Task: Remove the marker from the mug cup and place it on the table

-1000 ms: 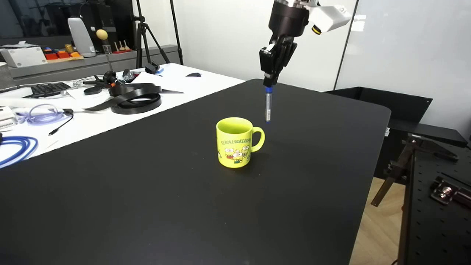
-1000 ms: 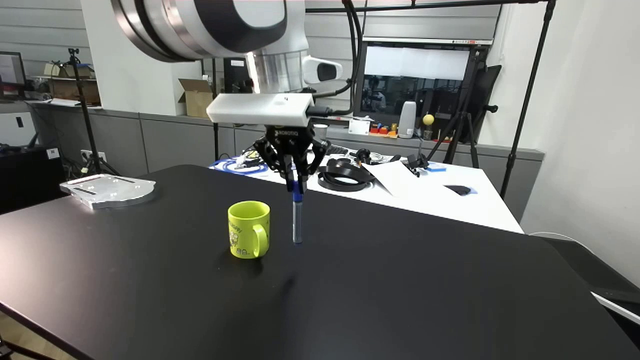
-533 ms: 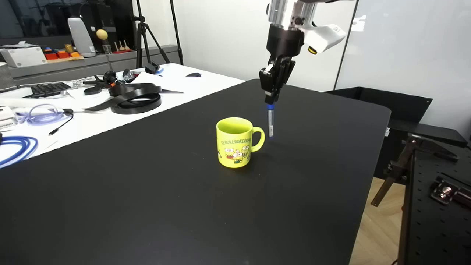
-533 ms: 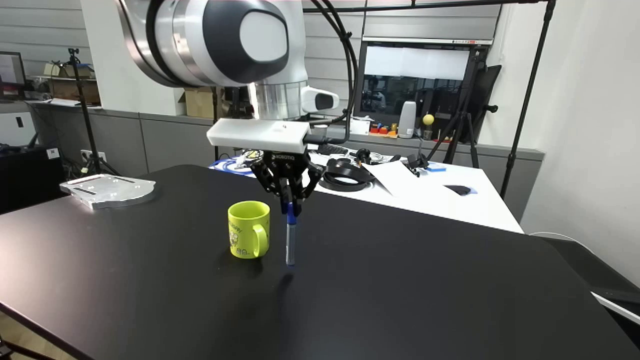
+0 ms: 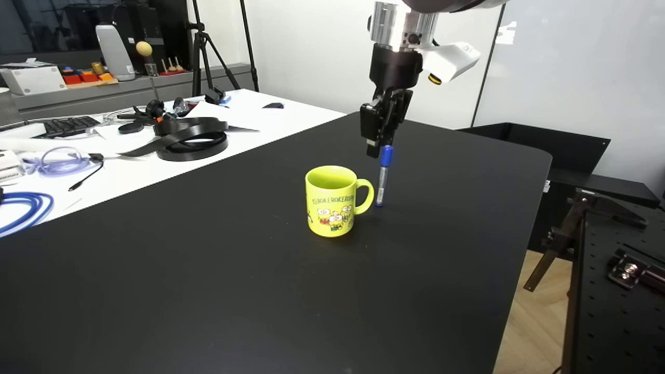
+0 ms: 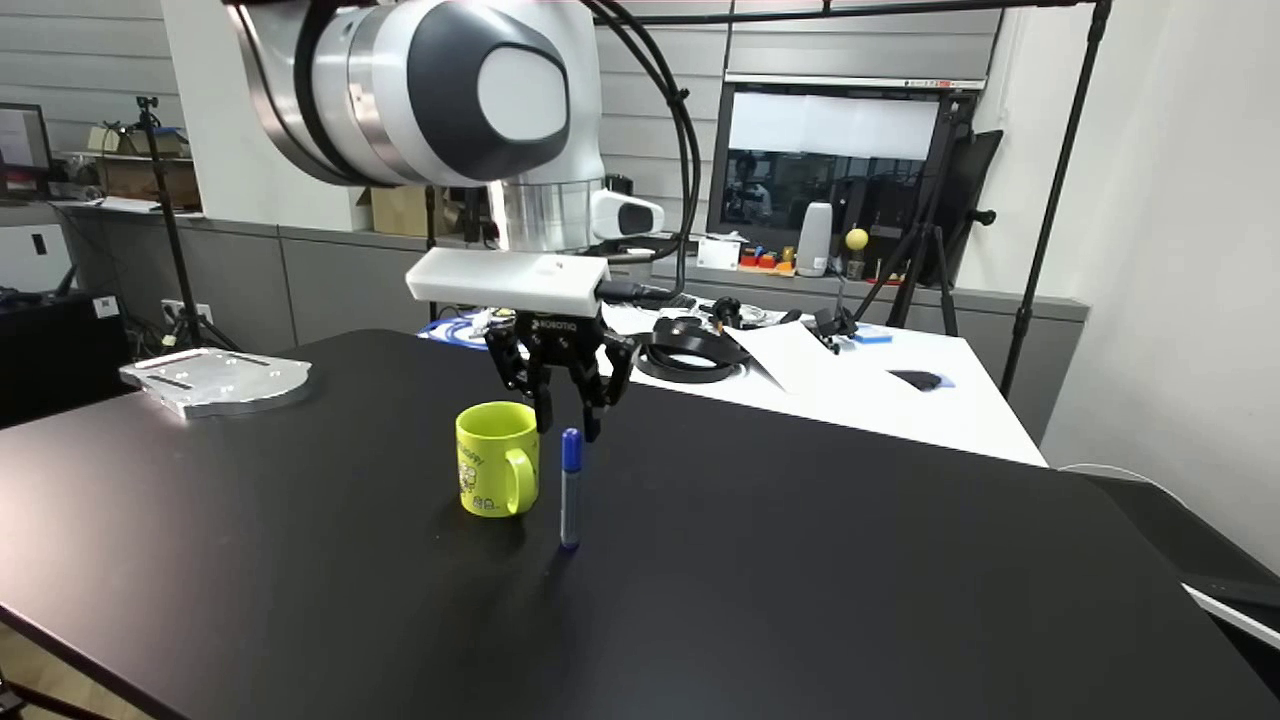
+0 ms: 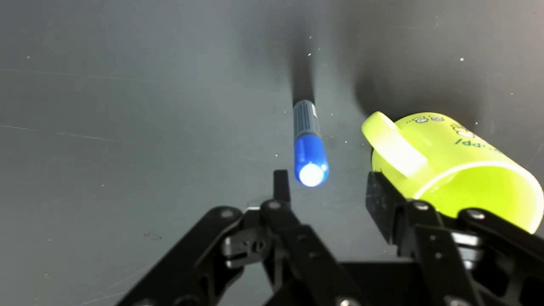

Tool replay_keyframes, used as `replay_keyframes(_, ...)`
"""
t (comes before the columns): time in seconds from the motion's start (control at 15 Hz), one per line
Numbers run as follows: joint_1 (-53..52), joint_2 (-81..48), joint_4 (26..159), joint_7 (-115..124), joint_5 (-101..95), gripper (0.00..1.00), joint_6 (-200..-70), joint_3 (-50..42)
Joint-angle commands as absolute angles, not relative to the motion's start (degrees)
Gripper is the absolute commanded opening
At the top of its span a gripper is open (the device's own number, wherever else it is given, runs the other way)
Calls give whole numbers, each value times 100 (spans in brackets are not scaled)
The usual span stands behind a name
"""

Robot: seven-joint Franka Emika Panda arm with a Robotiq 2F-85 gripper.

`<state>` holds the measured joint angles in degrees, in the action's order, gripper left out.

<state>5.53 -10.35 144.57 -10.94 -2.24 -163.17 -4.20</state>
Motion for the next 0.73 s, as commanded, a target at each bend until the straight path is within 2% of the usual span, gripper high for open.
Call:
replay_keyframes(0.0, 589, -1067, 14311, -1075, -161, 82, -16141, -358)
replay_keyframes(0.2, 584, -1002, 14313, -1055, -173, 99, -16086, -368)
replay_keyframes(0.67, 477, -547, 14386, -849, -651, 100, -15663, -505)
